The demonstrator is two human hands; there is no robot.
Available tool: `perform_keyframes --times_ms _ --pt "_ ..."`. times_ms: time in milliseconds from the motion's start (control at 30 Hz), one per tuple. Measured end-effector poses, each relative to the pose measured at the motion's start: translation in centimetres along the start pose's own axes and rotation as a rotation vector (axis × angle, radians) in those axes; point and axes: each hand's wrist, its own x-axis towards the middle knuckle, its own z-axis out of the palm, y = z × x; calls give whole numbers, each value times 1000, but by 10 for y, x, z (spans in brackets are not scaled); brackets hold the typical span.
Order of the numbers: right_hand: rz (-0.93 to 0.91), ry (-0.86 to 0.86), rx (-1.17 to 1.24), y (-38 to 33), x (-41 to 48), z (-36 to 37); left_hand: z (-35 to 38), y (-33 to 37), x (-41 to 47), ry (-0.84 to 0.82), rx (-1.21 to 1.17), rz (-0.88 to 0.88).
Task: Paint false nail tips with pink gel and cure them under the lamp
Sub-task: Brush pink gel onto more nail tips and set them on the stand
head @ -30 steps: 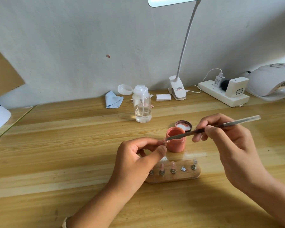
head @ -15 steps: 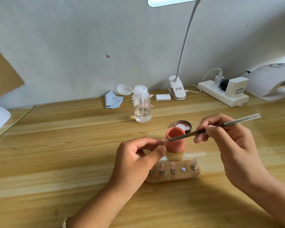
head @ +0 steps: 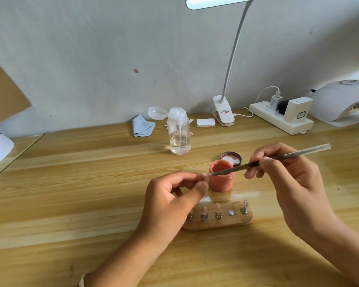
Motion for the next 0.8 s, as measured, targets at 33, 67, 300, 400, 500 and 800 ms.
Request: perform_keyframes --times_ms 33,67,300,400,500,800 --pt "8 42 -1 0 2 -1 0 0 0 5 -3 5" --pt "19 84 0 0 3 -3 0 1 0 8 -7 10" --pt "7 79 13 -1 5 -4 0 2 0 -4 12 35" --pt "-31 23 -3 -2 0 -3 -1 2 0 -5 13 36" --pt "-65 -16 -2 -3 -2 -1 -1 3 0 -4 31 60" --pt "-33 37 -6 -1 1 -3 -1 1 0 9 48 74"
